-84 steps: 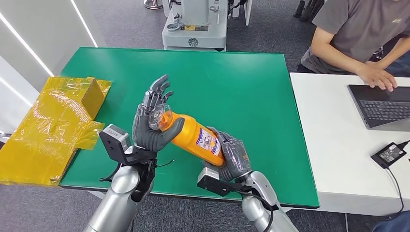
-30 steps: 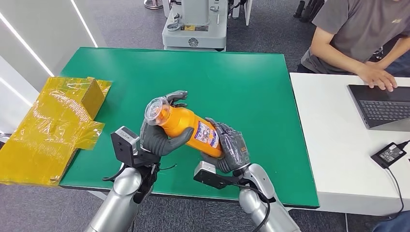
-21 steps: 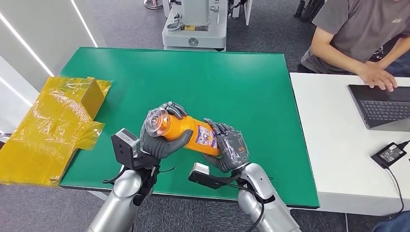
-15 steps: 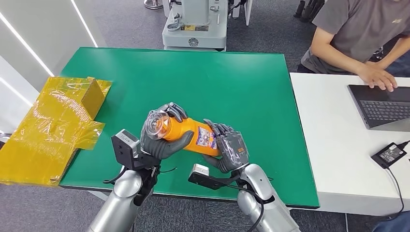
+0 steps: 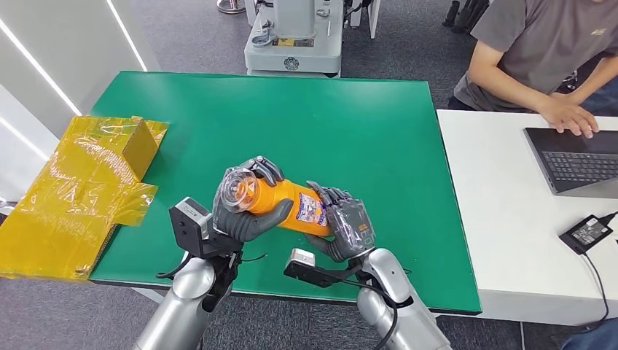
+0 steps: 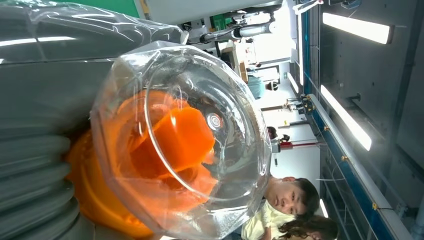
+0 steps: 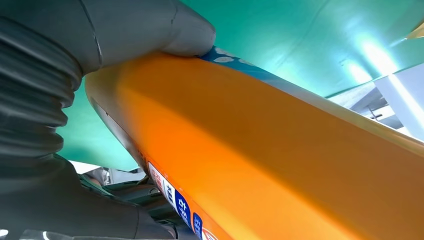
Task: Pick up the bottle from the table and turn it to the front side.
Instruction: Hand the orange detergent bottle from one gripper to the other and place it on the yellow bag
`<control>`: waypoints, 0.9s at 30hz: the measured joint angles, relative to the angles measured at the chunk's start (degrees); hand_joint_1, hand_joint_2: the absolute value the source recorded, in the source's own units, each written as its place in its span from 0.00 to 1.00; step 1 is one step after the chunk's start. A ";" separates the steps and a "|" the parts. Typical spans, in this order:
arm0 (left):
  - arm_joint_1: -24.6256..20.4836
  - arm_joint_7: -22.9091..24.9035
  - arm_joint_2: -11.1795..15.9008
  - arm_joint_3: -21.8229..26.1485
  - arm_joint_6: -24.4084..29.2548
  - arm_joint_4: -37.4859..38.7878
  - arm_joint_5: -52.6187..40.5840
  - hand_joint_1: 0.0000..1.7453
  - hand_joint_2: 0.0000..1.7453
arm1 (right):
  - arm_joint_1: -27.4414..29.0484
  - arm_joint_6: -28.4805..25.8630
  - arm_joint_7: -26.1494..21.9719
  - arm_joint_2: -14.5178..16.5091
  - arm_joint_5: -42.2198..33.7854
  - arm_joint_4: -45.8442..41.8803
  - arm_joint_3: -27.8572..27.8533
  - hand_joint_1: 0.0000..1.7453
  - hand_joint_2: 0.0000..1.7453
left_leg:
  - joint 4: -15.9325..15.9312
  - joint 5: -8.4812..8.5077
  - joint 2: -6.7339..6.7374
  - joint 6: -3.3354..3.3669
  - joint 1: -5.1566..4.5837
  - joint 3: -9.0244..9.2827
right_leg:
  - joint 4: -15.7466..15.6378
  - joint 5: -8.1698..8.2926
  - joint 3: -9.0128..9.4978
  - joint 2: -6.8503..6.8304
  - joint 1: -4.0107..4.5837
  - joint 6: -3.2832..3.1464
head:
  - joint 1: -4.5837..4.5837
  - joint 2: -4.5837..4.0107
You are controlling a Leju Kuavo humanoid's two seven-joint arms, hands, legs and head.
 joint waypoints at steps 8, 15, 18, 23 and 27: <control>0.00 -0.02 -0.07 0.00 0.27 0.00 -0.60 1.00 1.00 | 0.79 -0.67 -1.45 0.45 -2.68 0.15 0.83 0.00 1.00 | 0.00 0.00 0.00 0.00 0.00 0.00 | 0.00 0.00 0.00 -0.01 0.00 0.00 | 0.00 0.00; 0.00 -0.05 -0.07 0.00 0.64 0.00 -0.81 1.00 1.00 | 2.20 -1.01 -3.05 0.52 -7.07 -1.61 0.92 0.00 1.00 | 0.00 0.00 0.00 0.00 0.00 -0.01 | 0.00 0.00 0.00 -0.01 0.00 0.00 | 0.01 0.00; 0.00 -0.13 -0.04 0.00 1.25 0.00 -0.86 1.00 1.00 | 3.48 -1.62 -3.93 0.52 -9.55 -3.60 0.92 0.00 1.00 | 0.00 0.00 -0.01 0.00 0.00 -0.01 | -0.01 0.00 0.00 -0.02 0.00 0.00 | 0.01 0.00; 0.01 -0.54 0.14 0.00 2.12 0.00 -0.54 1.00 1.00 | 5.51 -2.69 -5.41 0.52 -13.06 -7.37 0.92 0.00 1.00 | 0.00 0.00 0.00 0.00 0.00 -0.01 | -0.01 0.00 0.00 -0.01 0.00 0.00 | 0.00 0.00; 0.02 -0.83 0.22 0.00 2.50 0.00 -0.22 1.00 1.00 | 6.49 -3.57 -6.41 0.52 -15.10 -9.54 0.92 0.00 1.00 | 0.00 0.00 0.00 0.00 0.00 -0.01 | -0.01 0.00 0.00 -0.01 0.00 0.00 | 0.00 0.00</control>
